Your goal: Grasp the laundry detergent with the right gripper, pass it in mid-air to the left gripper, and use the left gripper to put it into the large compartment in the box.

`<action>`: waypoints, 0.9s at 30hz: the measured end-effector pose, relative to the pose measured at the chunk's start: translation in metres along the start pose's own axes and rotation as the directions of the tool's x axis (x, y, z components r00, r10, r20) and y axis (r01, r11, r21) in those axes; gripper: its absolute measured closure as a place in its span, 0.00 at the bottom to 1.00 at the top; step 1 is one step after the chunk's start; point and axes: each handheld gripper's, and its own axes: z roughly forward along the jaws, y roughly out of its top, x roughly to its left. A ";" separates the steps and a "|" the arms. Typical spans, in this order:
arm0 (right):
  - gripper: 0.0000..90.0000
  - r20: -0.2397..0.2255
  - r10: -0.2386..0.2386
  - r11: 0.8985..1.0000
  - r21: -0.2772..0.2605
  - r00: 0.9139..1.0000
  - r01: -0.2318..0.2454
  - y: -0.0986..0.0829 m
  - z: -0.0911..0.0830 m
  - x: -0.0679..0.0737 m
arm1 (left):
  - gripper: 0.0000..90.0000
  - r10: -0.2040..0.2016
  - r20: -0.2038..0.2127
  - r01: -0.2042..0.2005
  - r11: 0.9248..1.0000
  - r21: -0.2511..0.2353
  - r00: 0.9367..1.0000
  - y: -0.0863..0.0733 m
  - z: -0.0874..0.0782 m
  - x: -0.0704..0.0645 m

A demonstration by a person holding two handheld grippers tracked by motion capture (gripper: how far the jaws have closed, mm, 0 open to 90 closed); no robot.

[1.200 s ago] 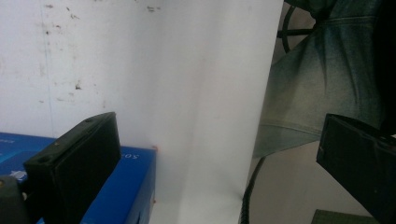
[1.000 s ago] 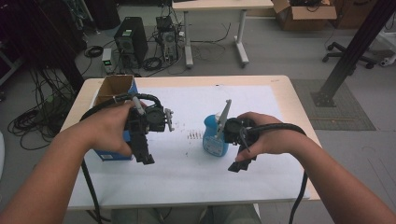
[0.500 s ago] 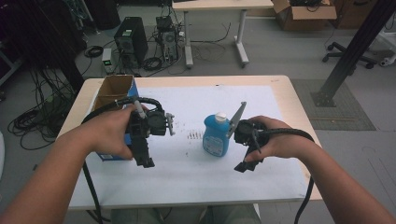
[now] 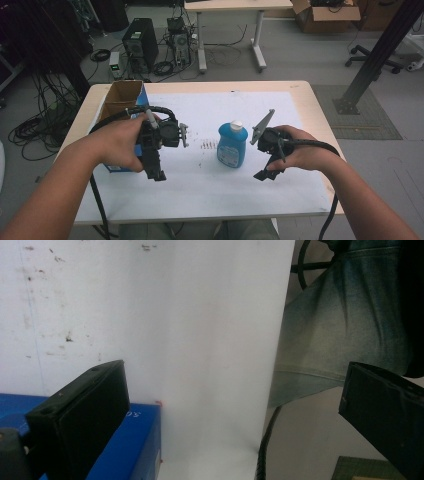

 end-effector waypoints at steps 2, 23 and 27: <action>0.06 0.008 0.017 1.000 -0.022 1.000 -0.016 -0.005 0.004 -0.004 | 0.00 0.000 0.001 0.000 1.000 0.002 1.000 0.001 0.001 0.000; 0.05 0.048 0.088 0.975 -0.210 0.995 -0.076 -0.023 0.028 -0.026 | 0.00 0.004 0.010 -0.005 1.000 0.011 1.000 0.004 0.006 0.003; 0.05 0.052 0.110 0.964 -0.250 0.993 -0.093 -0.023 0.032 -0.028 | 0.00 0.004 0.011 -0.004 1.000 0.010 1.000 0.003 0.007 0.003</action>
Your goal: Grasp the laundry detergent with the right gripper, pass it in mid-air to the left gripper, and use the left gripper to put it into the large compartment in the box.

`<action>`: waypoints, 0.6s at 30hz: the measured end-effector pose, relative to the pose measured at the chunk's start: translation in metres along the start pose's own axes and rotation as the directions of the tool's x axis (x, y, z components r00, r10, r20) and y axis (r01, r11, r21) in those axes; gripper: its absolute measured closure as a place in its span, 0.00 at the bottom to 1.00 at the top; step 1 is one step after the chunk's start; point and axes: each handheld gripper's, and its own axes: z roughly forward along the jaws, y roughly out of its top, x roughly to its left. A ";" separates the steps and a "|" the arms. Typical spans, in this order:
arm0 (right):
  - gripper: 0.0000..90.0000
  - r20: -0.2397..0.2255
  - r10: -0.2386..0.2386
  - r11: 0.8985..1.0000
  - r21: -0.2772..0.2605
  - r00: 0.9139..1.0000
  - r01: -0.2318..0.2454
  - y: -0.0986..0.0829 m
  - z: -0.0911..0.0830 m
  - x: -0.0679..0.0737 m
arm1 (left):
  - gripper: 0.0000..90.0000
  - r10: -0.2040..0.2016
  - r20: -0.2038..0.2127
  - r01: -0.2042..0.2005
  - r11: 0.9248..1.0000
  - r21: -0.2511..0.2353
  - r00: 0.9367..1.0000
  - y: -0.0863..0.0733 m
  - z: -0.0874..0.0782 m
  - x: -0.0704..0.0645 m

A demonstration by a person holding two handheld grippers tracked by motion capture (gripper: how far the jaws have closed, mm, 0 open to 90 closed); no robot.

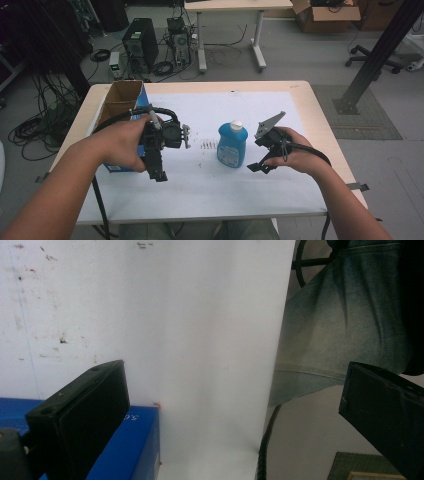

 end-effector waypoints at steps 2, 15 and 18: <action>0.05 0.002 0.001 1.000 -0.006 1.000 -0.001 -0.001 0.001 0.000 | 0.00 0.000 0.000 0.000 1.000 0.000 1.000 0.000 0.000 0.000; 0.04 0.019 0.069 0.986 -0.153 0.997 -0.065 -0.012 0.017 -0.003 | 0.00 0.007 0.004 -0.007 1.000 0.002 1.000 0.001 0.006 0.002; 0.03 0.022 0.075 0.981 -0.179 0.997 -0.070 -0.013 0.021 -0.003 | 0.00 0.007 0.005 -0.007 1.000 0.004 1.000 0.001 0.007 0.002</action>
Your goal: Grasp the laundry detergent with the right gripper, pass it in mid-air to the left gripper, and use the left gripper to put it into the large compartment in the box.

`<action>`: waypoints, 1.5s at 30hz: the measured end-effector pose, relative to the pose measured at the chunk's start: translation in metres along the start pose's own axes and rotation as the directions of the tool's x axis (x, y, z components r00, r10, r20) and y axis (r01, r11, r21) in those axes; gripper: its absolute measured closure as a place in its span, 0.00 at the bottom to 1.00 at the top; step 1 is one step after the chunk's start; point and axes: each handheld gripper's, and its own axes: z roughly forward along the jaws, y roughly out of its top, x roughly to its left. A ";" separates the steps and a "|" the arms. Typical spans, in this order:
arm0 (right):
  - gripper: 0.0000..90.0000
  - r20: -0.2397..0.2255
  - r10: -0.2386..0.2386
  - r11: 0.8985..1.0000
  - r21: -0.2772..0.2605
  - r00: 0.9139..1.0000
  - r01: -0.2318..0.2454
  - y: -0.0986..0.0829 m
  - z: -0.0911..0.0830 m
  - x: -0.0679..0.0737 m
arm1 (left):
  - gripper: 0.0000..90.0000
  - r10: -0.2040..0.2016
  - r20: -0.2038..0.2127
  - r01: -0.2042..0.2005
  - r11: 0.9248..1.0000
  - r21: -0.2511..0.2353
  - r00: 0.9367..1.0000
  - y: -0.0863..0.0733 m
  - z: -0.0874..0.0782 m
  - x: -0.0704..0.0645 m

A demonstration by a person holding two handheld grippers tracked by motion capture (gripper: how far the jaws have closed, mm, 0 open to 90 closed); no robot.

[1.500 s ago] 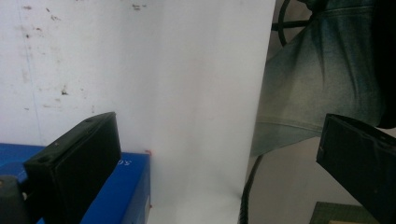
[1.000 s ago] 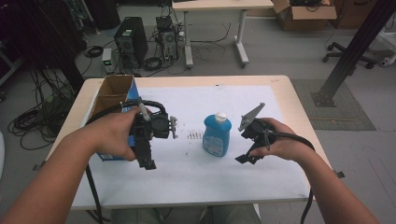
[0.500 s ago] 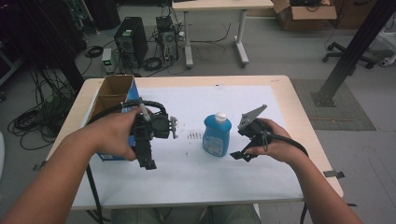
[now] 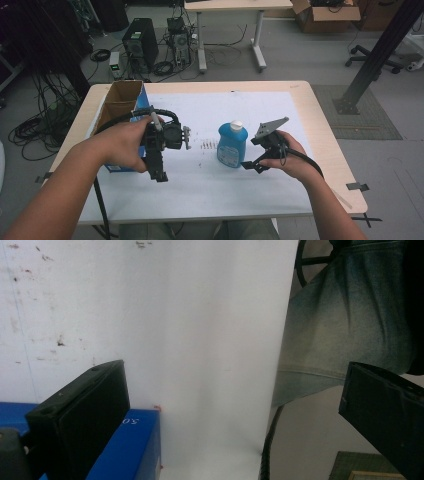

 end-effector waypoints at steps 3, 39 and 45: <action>0.03 0.004 0.004 1.000 -0.004 1.000 -0.004 -0.001 0.003 -0.001 | 0.00 -0.001 0.000 0.001 1.000 0.001 1.000 0.000 0.001 0.000; 0.02 0.054 -0.009 0.990 -0.143 0.998 0.017 0.001 0.038 0.003 | 0.00 -0.001 0.002 0.001 1.000 0.008 1.000 -0.002 0.003 -0.003; 0.02 0.057 0.000 0.983 -0.181 0.998 0.011 0.001 0.042 0.003 | 0.00 -0.002 0.004 0.002 1.000 0.010 1.000 -0.004 0.004 -0.003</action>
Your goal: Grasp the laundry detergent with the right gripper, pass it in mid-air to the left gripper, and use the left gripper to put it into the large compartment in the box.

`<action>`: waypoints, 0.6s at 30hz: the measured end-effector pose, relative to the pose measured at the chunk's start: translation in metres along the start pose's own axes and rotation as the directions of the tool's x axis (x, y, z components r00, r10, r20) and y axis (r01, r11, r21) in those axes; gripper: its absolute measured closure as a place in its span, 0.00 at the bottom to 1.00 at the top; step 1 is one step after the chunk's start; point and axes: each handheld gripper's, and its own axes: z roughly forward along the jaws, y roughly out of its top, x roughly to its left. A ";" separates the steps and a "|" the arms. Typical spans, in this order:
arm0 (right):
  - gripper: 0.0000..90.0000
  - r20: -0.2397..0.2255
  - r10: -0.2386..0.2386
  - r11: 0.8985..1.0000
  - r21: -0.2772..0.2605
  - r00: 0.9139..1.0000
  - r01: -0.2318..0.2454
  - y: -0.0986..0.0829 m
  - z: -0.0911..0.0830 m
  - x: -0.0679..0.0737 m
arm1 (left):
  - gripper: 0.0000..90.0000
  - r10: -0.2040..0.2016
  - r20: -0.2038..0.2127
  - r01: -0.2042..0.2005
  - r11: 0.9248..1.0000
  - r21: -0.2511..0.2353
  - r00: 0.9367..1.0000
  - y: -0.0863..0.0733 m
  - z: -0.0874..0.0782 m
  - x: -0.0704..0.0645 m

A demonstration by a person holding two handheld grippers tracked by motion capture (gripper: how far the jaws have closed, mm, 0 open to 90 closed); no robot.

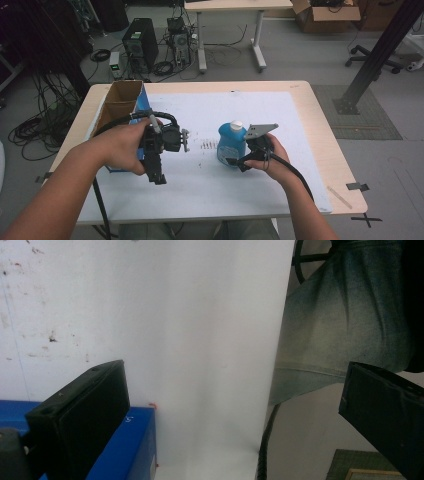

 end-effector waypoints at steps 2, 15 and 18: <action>0.02 0.001 0.005 1.000 -0.010 1.000 -0.005 0.000 0.000 0.000 | 0.00 -0.003 0.002 0.003 1.000 0.003 1.000 -0.001 0.001 0.000; 0.03 0.058 0.037 0.997 -0.065 0.998 -0.034 -0.003 0.006 0.003 | 0.00 -0.001 0.001 0.001 1.000 -0.003 1.000 -0.002 0.001 0.000; 0.05 0.079 0.052 0.996 -0.080 0.996 -0.045 -0.005 0.007 0.003 | 0.00 -0.001 0.002 0.001 1.000 -0.002 1.000 -0.002 0.002 0.000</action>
